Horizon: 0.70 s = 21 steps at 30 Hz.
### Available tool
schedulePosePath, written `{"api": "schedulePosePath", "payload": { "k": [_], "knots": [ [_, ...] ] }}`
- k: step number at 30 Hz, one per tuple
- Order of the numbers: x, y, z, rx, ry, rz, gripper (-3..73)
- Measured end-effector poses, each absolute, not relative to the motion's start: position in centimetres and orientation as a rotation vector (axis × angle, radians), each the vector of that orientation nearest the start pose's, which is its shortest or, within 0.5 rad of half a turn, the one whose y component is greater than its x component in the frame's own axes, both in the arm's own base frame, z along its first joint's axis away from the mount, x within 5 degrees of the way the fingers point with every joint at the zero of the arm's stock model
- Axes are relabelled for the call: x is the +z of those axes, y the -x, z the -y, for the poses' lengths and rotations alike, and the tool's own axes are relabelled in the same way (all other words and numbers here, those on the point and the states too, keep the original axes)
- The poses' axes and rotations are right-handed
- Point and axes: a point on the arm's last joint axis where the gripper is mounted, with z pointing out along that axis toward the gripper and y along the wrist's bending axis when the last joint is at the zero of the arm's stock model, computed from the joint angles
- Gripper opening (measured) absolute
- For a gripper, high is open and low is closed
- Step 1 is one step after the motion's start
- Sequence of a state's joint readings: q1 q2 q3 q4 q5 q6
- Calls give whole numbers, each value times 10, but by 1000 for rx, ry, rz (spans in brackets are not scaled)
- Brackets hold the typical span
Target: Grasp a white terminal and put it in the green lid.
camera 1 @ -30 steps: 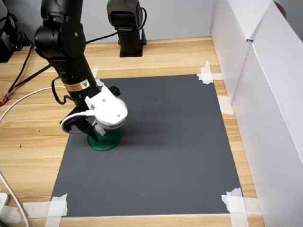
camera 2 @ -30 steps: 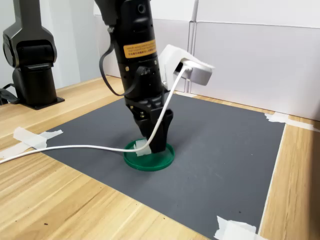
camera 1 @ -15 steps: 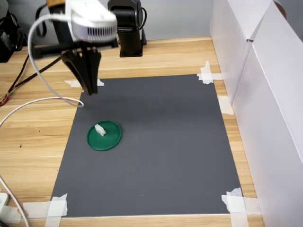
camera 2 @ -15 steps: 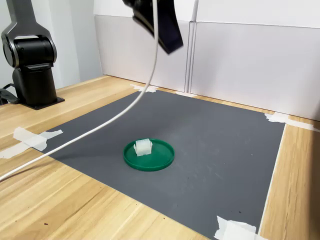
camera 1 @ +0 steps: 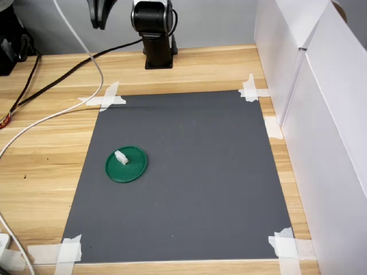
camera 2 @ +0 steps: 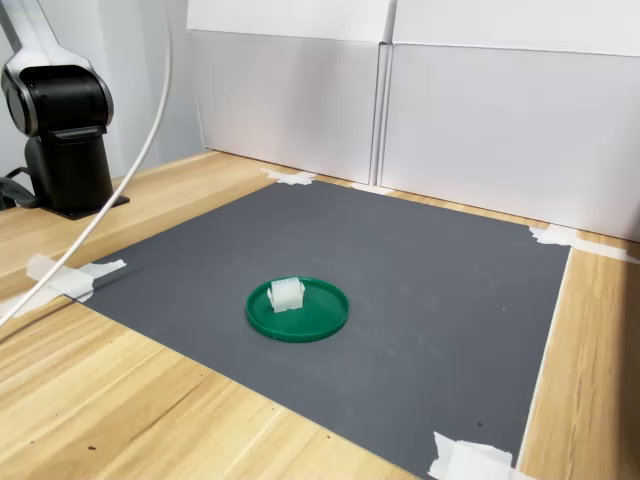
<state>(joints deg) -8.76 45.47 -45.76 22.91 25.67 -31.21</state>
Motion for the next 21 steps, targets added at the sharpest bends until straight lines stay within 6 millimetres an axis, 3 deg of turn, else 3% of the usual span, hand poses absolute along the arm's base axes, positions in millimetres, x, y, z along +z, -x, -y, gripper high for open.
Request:
{"api": "schedulePosePath", "payload": {
  "k": [7, 16, 21],
  "knots": [
    [349, -119, 5, 41, -56, -1813, -15],
    [299, -78, 0, 37, -77, -1751, -15],
    [285, -59, -2, 0, -51, -1688, -15]
  ]
}}
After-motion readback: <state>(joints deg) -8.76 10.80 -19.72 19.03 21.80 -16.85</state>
